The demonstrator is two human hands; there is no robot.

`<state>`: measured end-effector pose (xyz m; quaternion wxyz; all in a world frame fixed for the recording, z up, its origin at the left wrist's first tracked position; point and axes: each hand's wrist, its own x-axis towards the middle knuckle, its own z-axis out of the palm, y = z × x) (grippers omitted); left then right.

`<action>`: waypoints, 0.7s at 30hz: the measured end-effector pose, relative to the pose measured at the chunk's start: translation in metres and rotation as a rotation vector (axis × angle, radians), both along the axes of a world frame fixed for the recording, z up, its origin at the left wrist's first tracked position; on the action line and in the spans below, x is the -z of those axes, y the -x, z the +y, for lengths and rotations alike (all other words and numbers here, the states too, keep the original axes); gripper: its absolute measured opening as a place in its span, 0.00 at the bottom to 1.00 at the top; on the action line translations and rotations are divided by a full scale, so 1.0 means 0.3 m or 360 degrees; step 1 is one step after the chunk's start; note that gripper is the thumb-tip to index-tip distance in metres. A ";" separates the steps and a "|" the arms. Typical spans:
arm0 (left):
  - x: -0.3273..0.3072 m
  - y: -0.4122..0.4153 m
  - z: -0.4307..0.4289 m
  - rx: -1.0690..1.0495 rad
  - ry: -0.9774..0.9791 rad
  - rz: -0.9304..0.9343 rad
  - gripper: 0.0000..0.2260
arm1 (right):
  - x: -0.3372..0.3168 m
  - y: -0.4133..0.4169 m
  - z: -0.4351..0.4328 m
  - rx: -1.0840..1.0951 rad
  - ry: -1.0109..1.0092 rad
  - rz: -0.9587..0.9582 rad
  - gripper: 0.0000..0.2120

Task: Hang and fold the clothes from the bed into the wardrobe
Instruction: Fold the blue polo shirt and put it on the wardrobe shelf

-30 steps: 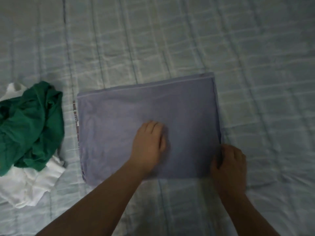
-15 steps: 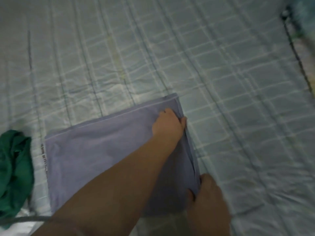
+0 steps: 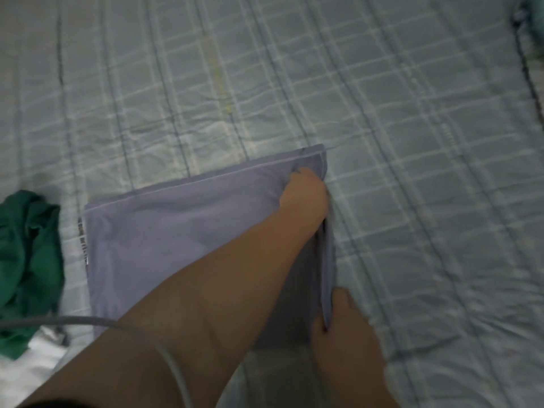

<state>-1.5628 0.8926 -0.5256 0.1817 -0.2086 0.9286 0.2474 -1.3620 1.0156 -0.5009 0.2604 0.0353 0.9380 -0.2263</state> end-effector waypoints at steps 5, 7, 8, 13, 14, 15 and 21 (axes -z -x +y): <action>-0.049 -0.027 -0.084 -0.0077 -0.0351 0.0098 0.07 | -0.032 -0.041 -0.085 0.0054 0.0131 0.0059 0.18; -0.092 -0.039 -0.160 -0.0120 -0.0503 0.0165 0.05 | -0.068 -0.049 -0.133 0.0060 0.0193 0.0096 0.17; -0.116 -0.049 -0.206 -0.0149 -0.0590 0.0234 0.05 | -0.090 -0.058 -0.164 0.0048 0.0226 0.0130 0.16; -0.252 -0.155 -0.531 -0.0294 -0.0828 0.0429 0.09 | -0.214 -0.154 -0.396 -0.0071 0.0421 0.0269 0.16; -0.274 -0.187 -0.609 -0.0321 -0.0955 0.0419 0.10 | -0.234 -0.179 -0.457 -0.0108 0.0437 0.0291 0.18; -0.292 -0.223 -0.688 -0.0373 -0.1107 0.0394 0.11 | -0.253 -0.201 -0.518 -0.0150 0.0453 0.0293 0.19; -0.267 -0.460 -1.130 -0.0614 -0.1322 0.0174 0.13 | -0.259 -0.350 -0.886 -0.0478 0.0556 0.0241 0.18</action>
